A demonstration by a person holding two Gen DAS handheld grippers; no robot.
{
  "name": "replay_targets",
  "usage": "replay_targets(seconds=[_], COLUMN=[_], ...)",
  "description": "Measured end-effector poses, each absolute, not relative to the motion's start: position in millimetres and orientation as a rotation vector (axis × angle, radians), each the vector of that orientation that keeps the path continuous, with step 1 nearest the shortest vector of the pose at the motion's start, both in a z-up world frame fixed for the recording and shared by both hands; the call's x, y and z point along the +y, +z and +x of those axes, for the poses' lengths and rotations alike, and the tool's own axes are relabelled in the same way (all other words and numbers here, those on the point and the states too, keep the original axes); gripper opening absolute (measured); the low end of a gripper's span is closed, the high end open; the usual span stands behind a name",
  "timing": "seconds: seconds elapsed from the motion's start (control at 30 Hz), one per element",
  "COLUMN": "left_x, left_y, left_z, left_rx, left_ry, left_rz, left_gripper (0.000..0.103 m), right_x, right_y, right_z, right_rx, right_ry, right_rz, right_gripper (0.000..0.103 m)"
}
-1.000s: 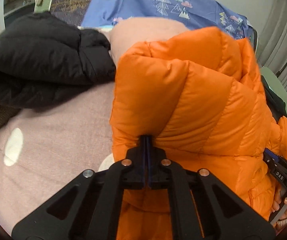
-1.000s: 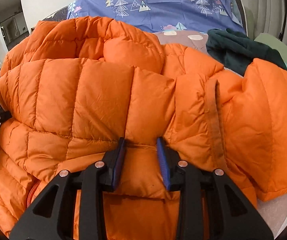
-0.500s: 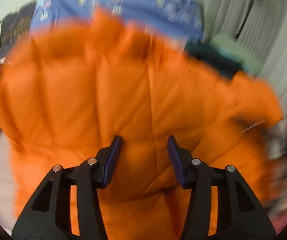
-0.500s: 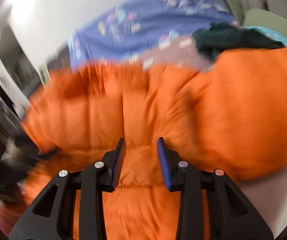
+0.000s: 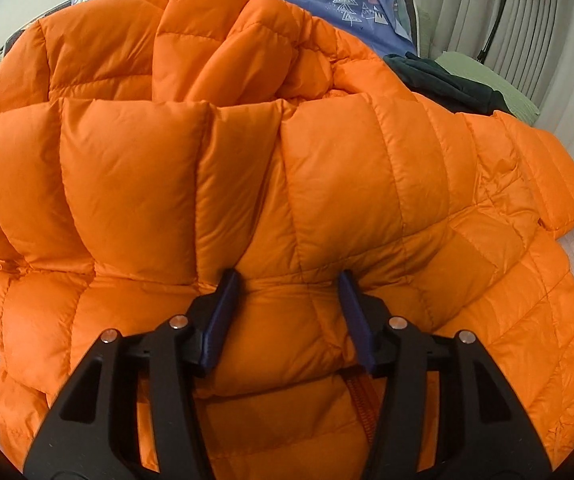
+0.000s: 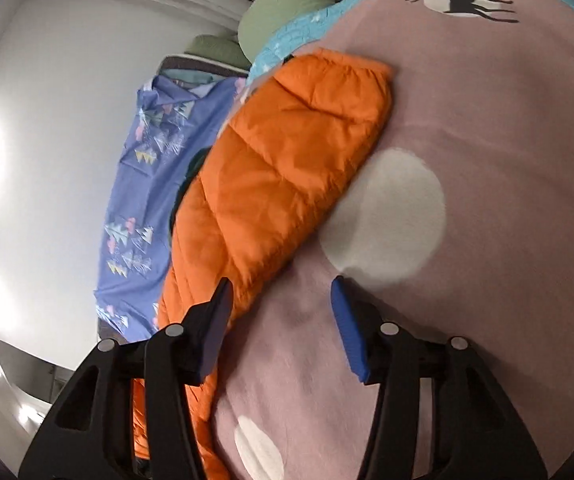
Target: Fold large clothes
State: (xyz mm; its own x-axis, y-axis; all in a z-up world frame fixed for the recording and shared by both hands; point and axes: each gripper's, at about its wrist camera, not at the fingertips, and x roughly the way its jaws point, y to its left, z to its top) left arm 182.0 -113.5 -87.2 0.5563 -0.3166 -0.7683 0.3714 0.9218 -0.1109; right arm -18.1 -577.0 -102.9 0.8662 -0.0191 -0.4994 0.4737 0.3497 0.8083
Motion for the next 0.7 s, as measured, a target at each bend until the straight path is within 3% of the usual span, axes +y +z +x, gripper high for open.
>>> replay_targets(seconds=[0.1, 0.2, 0.27, 0.3, 0.47, 0.6, 0.7], left_x=[-113, -102, -96, -96, -96, -91, -66], left_y=[-88, -91, -93, -93, -93, -83, -57], left_z=[183, 178, 173, 173, 171, 170, 164], left_rx=[0.889, 0.881, 0.880, 0.879, 0.881, 0.885, 0.861], left_ry=[-0.408, -0.414, -0.421, -0.425, -0.434, -0.415, -0.426], left_rz=[0.062, 0.051, 0.044, 0.043, 0.040, 0.014, -0.081], left_gripper=[0.054, 0.055, 0.057, 0.058, 0.064, 0.065, 0.071], right_x=[-591, -602, -605, -604, -538, -409, -313], right_y=[-103, -105, -104, -102, -38, 38, 63], right_z=[3, 1, 0, 0, 10, 29, 36], right_rx=[0.452, 0.378, 0.358, 0.357, 0.271, 0.248, 0.257], right_ry=[-0.356, -0.439, -0.455, -0.453, -0.252, 0.024, 0.211], right_rz=[1.191, 1.295, 1.296, 1.276, 1.001, 0.626, 0.374], right_gripper=[0.058, 0.052, 0.023, 0.003, 0.002, 0.002, 0.002])
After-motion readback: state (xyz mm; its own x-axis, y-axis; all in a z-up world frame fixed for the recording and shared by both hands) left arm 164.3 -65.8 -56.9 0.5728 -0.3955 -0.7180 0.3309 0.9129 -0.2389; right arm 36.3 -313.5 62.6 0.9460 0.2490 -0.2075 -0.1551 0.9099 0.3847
